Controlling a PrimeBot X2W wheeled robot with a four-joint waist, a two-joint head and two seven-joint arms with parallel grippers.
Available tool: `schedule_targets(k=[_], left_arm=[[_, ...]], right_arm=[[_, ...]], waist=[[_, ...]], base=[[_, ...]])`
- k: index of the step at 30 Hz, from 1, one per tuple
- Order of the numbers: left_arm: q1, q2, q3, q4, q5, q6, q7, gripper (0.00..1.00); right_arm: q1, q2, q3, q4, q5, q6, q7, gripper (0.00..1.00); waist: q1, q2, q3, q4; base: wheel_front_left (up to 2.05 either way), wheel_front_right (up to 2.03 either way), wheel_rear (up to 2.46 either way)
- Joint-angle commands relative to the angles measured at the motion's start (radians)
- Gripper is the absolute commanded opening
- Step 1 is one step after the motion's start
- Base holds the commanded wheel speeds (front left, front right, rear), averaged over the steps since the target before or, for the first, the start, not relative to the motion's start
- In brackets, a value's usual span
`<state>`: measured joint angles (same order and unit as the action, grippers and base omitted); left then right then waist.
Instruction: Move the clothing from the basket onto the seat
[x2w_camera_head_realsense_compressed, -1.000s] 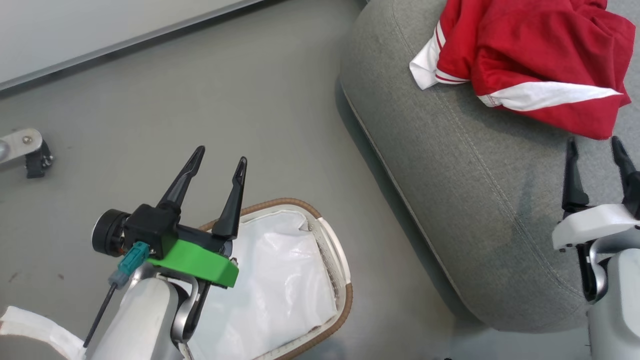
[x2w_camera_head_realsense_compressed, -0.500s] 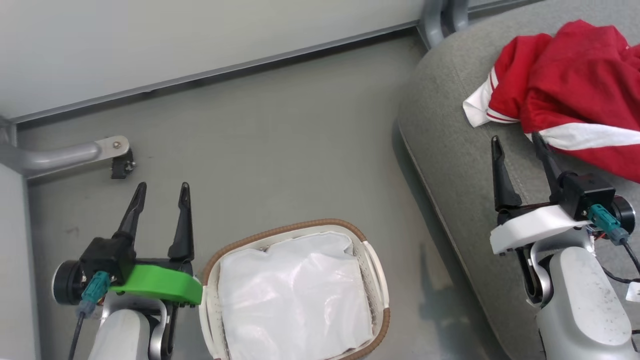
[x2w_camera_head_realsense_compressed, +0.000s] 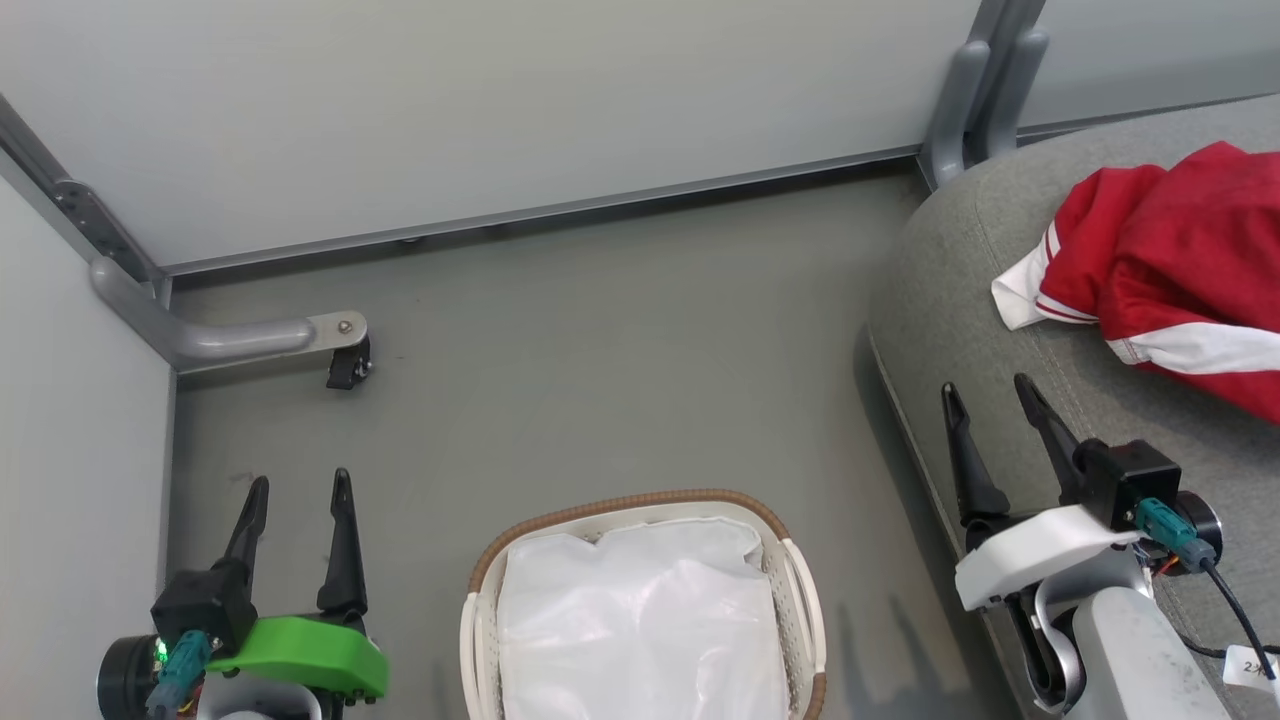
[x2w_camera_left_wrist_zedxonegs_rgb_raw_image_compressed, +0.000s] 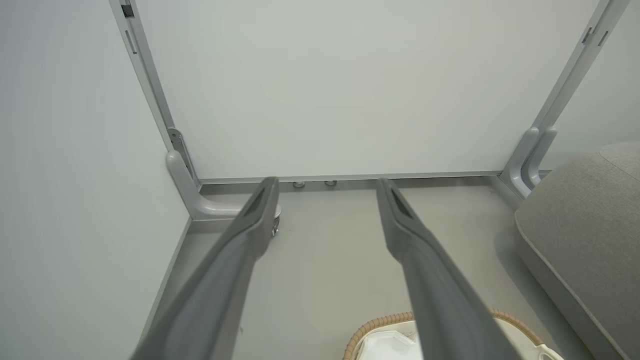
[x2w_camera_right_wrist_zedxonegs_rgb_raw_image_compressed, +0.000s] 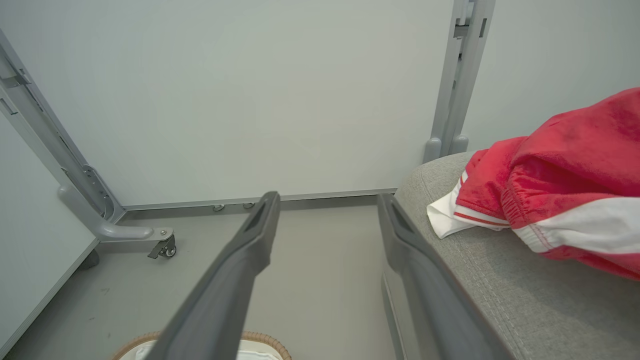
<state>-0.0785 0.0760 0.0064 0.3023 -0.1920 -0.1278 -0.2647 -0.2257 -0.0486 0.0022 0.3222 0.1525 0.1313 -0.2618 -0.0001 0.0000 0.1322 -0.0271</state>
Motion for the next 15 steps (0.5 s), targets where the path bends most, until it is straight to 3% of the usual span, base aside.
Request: schedule_targets(k=[1,8,9,15], left_arm=[[0.023,-0.002,0.007,-0.004,-0.004,-0.005,0.001,1.00],[0.064,-0.011,-0.007,0.019,-0.049,-0.005,0.001,1.00],[0.050,-0.009,-0.010,0.021,-0.050,0.000,0.000,0.00],[0.049,-0.014,-0.006,0.043,-0.105,0.000,0.015,0.00]], right_arm=[[0.024,-0.004,0.001,0.006,0.009,-0.001,-0.005,1.00],[0.067,-0.004,0.010,0.018,0.022,-0.001,-0.005,1.00],[0.056,0.000,0.010,0.017,0.017,0.000,0.000,0.00],[0.066,0.005,0.000,0.044,0.072,0.000,0.021,0.00]], waist=[[0.0001,0.0000,-0.029,0.022],[0.0001,0.0000,-0.056,0.030],[0.0001,0.0000,-0.051,0.026],[0.0001,0.0000,-0.055,0.027]], base=[[0.00,0.00,0.00],[0.00,0.00,0.00],[0.00,0.00,0.00],[0.00,0.00,0.00]])
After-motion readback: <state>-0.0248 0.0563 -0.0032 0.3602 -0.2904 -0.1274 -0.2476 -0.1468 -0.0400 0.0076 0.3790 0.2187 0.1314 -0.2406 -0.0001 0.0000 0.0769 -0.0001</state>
